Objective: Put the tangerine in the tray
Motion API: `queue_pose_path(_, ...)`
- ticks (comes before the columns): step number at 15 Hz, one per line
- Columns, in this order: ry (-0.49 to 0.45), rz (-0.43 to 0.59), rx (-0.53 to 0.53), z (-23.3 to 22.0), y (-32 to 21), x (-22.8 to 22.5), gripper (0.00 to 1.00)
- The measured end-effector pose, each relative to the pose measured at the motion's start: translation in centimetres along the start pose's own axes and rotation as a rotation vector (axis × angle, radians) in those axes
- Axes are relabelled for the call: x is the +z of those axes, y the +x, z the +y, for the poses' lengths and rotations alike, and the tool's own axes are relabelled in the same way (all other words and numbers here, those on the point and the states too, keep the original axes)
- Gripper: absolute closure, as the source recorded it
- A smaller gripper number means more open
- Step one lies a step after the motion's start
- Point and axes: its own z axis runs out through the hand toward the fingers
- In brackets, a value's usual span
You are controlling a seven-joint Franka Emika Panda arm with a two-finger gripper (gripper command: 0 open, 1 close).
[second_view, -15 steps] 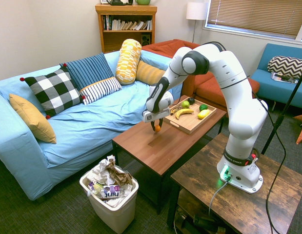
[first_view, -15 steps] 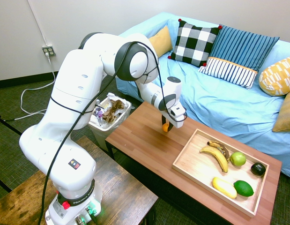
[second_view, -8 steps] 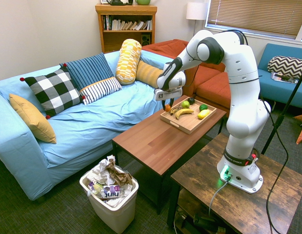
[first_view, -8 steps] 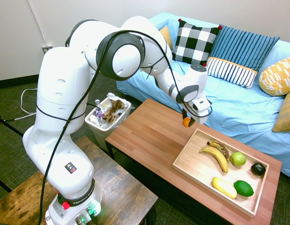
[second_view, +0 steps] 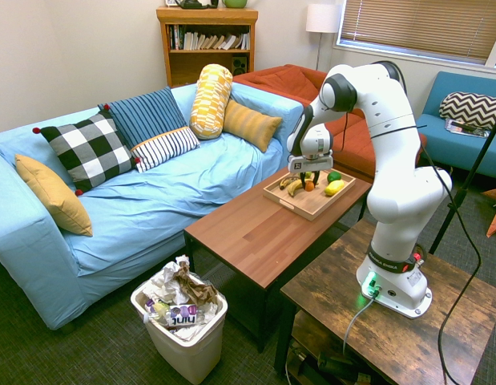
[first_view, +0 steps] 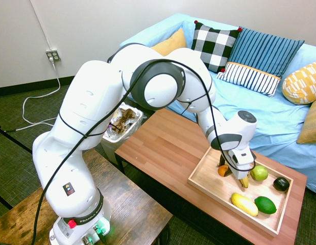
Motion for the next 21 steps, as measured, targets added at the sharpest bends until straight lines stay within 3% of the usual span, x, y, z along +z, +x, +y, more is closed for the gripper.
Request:
queue_pose_path(8,-0.020,-0.016,0.029,0.0,0.3,3.1,1.00)
queue_pose_path(9,-0.021,-0.018,0.029,0.0,0.2,3.2,0.00)
queue_pose_path(21,-0.009,-0.023,0.011,-0.9,-0.7,2.9,0.00)
